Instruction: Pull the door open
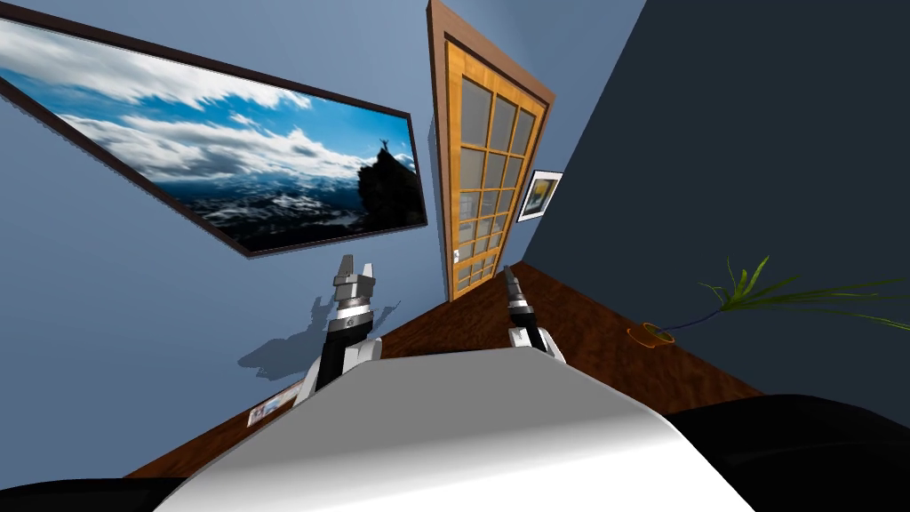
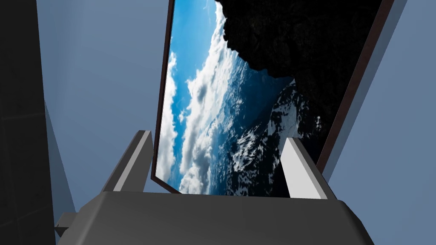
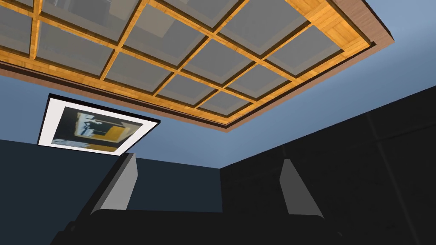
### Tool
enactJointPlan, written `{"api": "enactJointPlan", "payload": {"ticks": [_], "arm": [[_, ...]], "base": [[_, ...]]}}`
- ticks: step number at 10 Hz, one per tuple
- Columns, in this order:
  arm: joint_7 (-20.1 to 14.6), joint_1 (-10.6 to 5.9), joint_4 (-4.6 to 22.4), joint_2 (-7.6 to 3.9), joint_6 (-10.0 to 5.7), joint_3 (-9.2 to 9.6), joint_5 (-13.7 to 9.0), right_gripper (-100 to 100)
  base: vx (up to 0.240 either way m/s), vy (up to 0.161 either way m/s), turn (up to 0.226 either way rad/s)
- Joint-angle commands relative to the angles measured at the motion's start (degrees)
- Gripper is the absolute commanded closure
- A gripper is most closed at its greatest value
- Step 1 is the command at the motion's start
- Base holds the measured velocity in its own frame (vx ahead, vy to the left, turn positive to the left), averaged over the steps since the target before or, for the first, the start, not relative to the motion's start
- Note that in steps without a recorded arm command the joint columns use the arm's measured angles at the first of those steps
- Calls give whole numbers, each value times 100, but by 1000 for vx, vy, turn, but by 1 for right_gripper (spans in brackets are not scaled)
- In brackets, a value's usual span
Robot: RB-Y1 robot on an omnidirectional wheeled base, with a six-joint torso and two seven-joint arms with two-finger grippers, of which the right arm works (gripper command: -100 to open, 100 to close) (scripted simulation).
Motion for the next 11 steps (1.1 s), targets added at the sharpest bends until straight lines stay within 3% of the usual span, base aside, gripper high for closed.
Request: {"api": "enactJointPlan", "payload": {"ticks": [1,6,7,10,11], "arm": [[138,-68,189,-12,-68,0,3,-100],[983,-412,1122,-117,-411,65,43,-100],[1038,-412,1171,-117,-411,65,43,-100],[1552,-627,1731,-178,-627,107,67,-100],[1602,-627,1787,-178,-627,107,67,-100]], "base": [[68,0,32],[85,-5,88],[64,-8,26],[69,-6,81],[57,-15,31]]}}
